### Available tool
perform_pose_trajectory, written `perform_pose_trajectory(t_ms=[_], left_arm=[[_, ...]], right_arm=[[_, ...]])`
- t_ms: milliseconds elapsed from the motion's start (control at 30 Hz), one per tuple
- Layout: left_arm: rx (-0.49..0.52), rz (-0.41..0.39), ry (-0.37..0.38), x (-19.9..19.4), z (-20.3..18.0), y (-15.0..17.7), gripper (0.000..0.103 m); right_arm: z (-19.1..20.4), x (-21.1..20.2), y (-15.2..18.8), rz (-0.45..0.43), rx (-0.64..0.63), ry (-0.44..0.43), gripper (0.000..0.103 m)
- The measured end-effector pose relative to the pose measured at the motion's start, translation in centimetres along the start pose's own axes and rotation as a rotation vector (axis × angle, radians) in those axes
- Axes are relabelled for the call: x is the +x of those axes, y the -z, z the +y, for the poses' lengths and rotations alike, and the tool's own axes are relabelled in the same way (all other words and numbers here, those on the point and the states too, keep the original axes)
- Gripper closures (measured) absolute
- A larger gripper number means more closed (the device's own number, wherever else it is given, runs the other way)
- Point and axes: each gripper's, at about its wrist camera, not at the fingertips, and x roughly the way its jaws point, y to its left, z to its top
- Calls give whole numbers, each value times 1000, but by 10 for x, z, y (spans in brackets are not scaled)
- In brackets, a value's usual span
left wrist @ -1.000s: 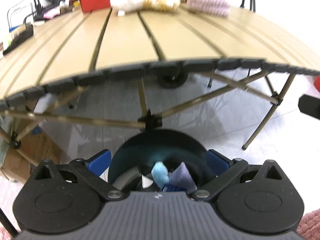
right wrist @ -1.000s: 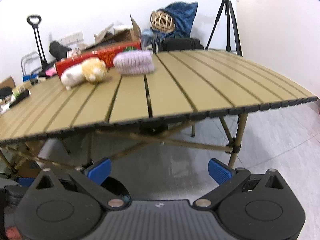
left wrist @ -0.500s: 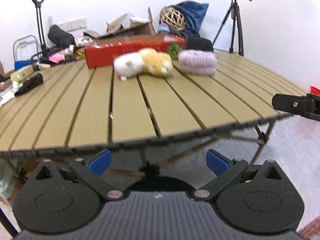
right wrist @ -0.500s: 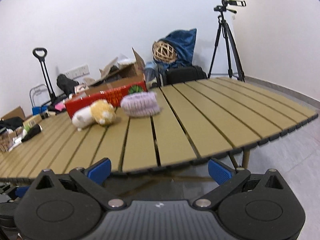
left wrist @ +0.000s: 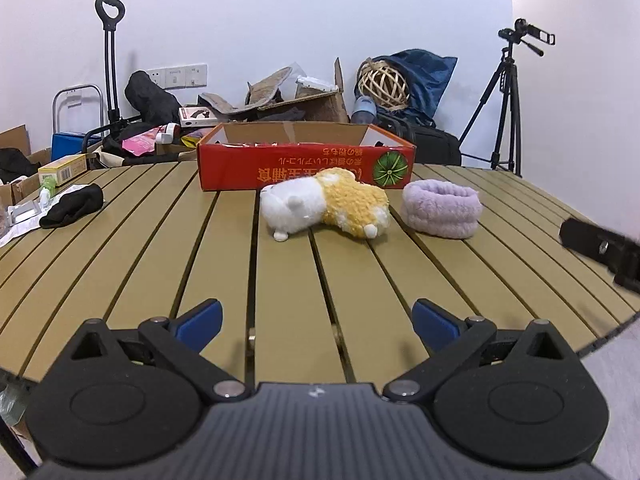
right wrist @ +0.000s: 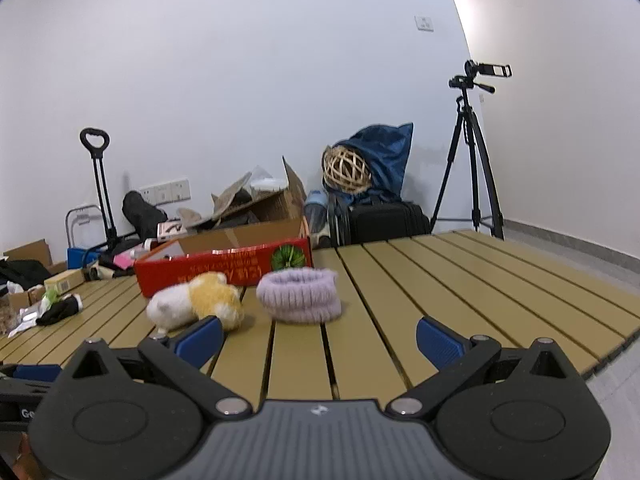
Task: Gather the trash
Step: 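Raise both tools back up toward the table top, then grasp the white-and-yellow plush hamster with the left gripper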
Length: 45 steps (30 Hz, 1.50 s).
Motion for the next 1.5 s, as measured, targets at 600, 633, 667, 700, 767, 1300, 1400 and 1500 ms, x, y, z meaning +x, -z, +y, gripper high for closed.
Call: perform_pose_trajectory(t_ms=[600, 633, 667, 700, 767, 1300, 1400, 1500], left_arm=[[-68, 78, -86, 91, -43, -70, 0], [-69, 78, -98, 97, -48, -74, 0], [-72, 80, -110, 103, -51, -77, 0], [-77, 86, -124, 110, -54, -80, 0], [-87, 101, -154, 125, -60, -87, 0], [-95, 190, -364, 181, -74, -103, 0], [-98, 215, -365, 184, -72, -103, 0], [-90, 225, -372, 186, -71, -101, 4]], right_arm=[[-57, 68, -17, -106, 131, 86, 0], [-61, 69, -16, -111, 140, 97, 0], [-66, 71, -16, -115, 154, 107, 0], [-69, 72, -16, -117, 168, 115, 0], [-77, 75, -15, -121, 195, 128, 0], [-101, 87, -3, -100, 316, 180, 0], [-101, 89, -2, -91, 317, 179, 0], [-99, 91, -2, -84, 320, 182, 0]])
